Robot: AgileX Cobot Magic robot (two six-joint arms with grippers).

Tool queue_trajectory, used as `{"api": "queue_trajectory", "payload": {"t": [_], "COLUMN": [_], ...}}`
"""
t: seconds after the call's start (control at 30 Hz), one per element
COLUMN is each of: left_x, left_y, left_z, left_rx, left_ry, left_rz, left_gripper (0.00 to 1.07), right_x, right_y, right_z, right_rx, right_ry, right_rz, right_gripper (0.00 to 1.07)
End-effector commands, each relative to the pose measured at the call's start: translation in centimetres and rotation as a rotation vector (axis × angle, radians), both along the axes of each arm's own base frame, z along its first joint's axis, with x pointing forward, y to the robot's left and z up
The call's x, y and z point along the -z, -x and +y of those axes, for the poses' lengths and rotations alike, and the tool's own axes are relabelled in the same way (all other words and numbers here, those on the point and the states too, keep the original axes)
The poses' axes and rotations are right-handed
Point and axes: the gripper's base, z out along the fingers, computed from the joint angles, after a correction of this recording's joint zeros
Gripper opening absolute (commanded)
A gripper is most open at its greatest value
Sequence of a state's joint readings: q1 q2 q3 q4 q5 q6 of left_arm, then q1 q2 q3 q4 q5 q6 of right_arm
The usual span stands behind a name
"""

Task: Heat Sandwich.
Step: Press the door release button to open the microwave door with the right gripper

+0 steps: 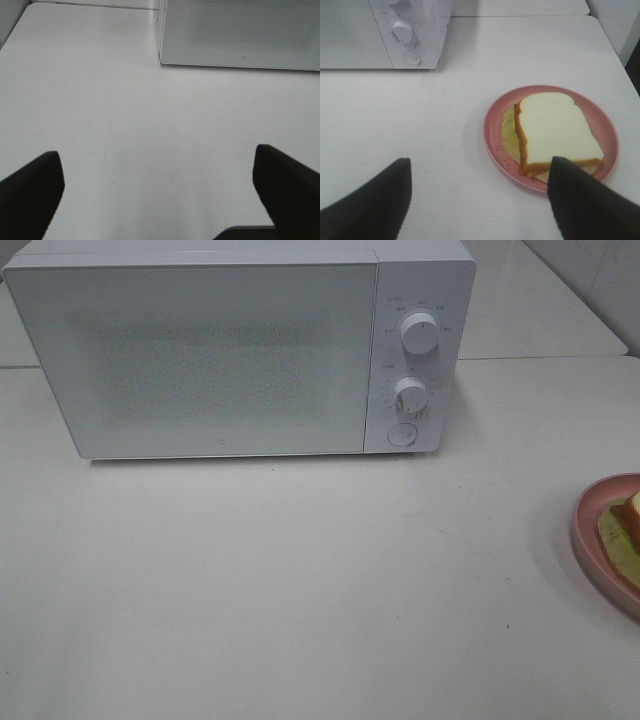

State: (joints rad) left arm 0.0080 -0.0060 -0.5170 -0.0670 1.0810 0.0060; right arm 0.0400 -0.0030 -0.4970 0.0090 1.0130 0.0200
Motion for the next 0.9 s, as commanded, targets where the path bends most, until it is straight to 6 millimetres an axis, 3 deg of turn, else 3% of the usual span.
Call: {"api": "queue_trajectory", "payload": {"t": [0.03, 0.6, 0.9], "left_x": [0.0, 0.0, 0.0], "left_y": [0.3, 0.3, 0.3], "left_z": [0.0, 0.0, 0.0], "left_rx": [0.007, 0.007, 0.007], "left_ry": [-0.001, -0.001, -0.001], "left_rz": [-0.034, -0.034, -0.034], "left_gripper": [0.97, 0.97, 0.97], "right_x": [-0.2, -1.1, -1.8], "right_y": [0.2, -3.9, -7.8], "right_z": [0.0, 0.2, 0.3], "right_rx": [0.005, -0.005, -0.003], "right_ry": [-0.019, 0.005, 0.002], "right_rz": [-0.036, 0.12, 0.095], "right_gripper": [0.79, 0.77, 0.76]}}
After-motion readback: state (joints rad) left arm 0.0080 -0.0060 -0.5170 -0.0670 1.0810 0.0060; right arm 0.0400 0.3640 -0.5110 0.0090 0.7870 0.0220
